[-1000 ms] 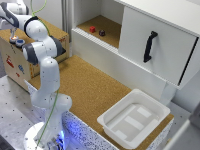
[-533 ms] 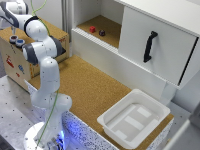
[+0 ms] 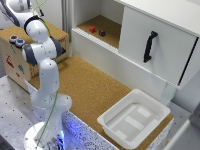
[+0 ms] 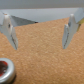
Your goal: Switch off the red light
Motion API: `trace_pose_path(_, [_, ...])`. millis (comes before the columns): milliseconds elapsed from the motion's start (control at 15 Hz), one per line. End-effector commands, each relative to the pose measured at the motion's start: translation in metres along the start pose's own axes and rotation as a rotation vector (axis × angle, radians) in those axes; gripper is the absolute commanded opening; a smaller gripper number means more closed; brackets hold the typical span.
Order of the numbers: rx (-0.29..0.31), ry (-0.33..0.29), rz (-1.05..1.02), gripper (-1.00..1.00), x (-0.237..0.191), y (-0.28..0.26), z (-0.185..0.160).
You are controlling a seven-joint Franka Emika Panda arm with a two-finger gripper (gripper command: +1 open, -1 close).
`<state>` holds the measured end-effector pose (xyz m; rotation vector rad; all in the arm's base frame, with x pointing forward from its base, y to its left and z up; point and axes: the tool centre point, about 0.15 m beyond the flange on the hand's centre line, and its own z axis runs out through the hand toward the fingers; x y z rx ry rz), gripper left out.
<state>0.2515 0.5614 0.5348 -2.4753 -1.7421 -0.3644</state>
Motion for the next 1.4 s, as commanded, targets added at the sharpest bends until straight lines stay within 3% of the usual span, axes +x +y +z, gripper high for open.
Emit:
trace_pose_path(0, [-0.097, -0.065, 0.05, 1.0, -0.015, 0.049, 0.016])
trace_pose_path(200, [-0.133, -0.148, 0.036, 1.0, -0.034, 0.085, 0.031])
trace_pose_path(667, [-0.076, -0.237, 0.015, 1.0, -0.084, 0.118, 0.056])
trace_pose_path(1267, [0.012, -0.221, 0.032, 1.0, -0.107, 0.116, 0.083])
trace_pose_path(1333, [0.019, -0.223, 0.036, -1.0, -0.108, 0.116, 0.087])
